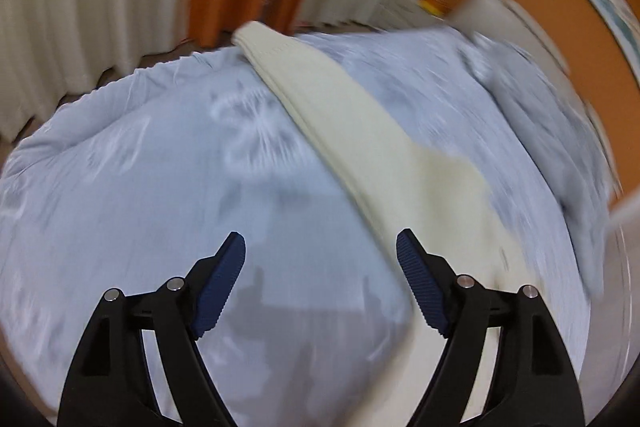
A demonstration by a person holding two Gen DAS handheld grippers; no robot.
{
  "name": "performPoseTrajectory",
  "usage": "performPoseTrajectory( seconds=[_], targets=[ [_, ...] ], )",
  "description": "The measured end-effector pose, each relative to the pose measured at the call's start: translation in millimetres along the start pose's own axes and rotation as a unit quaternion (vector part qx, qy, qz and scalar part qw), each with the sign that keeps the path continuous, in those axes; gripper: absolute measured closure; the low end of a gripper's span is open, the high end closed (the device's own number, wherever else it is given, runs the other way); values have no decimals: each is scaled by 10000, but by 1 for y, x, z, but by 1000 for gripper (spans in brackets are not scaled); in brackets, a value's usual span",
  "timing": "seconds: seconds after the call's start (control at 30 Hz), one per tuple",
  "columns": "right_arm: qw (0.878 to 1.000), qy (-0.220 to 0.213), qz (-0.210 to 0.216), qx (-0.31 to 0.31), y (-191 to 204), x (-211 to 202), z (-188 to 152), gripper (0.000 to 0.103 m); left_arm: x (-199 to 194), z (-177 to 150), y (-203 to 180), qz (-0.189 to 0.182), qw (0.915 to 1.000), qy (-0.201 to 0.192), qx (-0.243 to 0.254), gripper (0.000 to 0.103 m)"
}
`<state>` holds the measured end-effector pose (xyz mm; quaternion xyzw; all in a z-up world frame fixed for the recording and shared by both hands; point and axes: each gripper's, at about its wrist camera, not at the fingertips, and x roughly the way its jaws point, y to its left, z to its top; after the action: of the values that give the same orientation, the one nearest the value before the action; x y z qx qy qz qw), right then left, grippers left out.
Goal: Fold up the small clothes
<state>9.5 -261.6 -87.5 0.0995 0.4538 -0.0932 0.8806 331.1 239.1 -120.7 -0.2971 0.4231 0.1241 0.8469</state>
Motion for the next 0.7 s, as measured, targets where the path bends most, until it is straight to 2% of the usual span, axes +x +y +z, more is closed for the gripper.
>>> performPoseTrajectory(
  seconds=[0.03,0.1,0.13,0.2,0.23,0.27,0.3,0.33,0.37,0.4,0.47,0.57,0.6,0.63,0.7],
  targets=[
    [10000,-1,49,-86,11,0,-2,43,19,16,1,152,9997,-36,-170,34],
    [9994,78,97,-333,41,3,-8,40,47,40,0,375,9988,-66,-295,34],
    [9988,167,162,-439,51,9,-8,40,66,49,0,499,9982,50,-342,34],
    [9976,315,244,-571,67,16,-8,40,97,59,4,624,9955,338,-633,36],
    [9970,368,271,-619,77,18,-9,40,99,59,6,720,9946,237,-705,38],
    [9962,440,298,-687,83,25,-7,40,101,61,3,805,9943,-22,-693,51],
    [9959,474,299,-705,87,29,-6,40,101,62,0,824,9947,-107,-613,67],
    [9956,526,329,-707,90,33,-5,40,109,69,-3,724,9961,-8,-507,92],
    [9953,584,367,-683,92,38,-2,40,111,72,-6,660,9966,56,-494,94],
    [9953,595,382,-660,93,39,-2,40,109,77,-8,639,9965,-40,-529,94],
    [9955,621,438,-569,93,43,-1,40,79,80,-32,409,9975,-515,-269,95],
    [9961,582,488,-445,89,43,-1,40,19,67,-95,-171,9919,-1105,601,96],
    [9965,548,482,-420,86,43,0,40,-11,52,-130,-578,9856,-1272,955,96],
    [9966,527,484,-399,84,43,0,40,-28,38,-152,-834,9809,-1283,1197,96],
    [9973,464,488,-285,76,40,2,40,-61,-8,-208,-1550,9663,-1067,1758,95]
  ],
)
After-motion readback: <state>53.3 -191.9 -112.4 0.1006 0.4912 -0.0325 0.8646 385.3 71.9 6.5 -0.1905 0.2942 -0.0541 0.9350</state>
